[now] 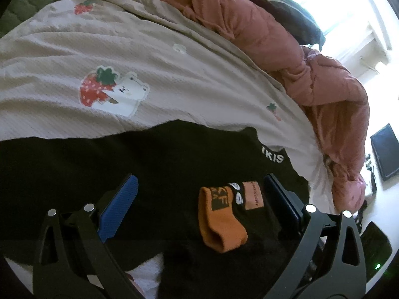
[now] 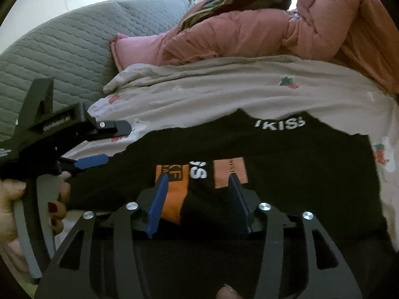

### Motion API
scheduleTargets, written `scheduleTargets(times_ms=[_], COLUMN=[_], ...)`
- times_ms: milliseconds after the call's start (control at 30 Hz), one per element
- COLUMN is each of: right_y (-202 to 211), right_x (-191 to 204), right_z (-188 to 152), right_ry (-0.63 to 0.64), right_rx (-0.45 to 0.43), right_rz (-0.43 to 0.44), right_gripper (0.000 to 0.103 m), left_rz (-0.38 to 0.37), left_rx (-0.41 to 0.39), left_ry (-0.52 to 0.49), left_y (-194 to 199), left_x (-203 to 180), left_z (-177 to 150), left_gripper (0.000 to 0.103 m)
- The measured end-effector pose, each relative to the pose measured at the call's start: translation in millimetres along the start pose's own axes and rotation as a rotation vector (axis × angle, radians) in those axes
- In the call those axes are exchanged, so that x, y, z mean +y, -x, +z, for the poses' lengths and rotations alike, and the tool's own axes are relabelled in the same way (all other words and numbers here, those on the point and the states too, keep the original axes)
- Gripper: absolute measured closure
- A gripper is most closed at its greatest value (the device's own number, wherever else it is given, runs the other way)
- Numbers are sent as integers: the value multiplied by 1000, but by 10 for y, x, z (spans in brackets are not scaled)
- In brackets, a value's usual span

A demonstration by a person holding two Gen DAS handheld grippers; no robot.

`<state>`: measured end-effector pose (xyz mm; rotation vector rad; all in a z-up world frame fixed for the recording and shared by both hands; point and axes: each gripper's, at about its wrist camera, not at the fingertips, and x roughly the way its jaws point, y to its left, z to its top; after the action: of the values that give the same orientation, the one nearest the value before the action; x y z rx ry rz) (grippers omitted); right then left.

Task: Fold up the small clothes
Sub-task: 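Carry the sleeve across the shirt body with the right tool and release, then withdraw the right tool and bring the left tool toward the other sleeve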

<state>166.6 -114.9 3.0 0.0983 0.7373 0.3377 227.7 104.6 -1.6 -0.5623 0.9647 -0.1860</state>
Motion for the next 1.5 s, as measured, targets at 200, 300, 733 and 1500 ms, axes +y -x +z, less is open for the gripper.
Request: scheduleTargets(times_ms=[200,300,733,1500], right_y=[341,503,676,346], right_x=[-540,-809,-1452,-1142], right_z=[81,78,-23,-60], right_ry=[-84,-127,-247,-106], right_rx=[-85,-115,-125,-1], right_rz=[-175,-229,-356,-308], right_gripper=[45,45,45,45], left_rz=[-9,-10,77,100], left_rx=[63,106,91,8], left_ry=[-75,-105,-199,-340], left_y=[-182,-302,-621,-225], left_x=[-142,-220,-383,-596], left_z=[-170,-267,-489,-447], left_gripper=[45,50,98,73])
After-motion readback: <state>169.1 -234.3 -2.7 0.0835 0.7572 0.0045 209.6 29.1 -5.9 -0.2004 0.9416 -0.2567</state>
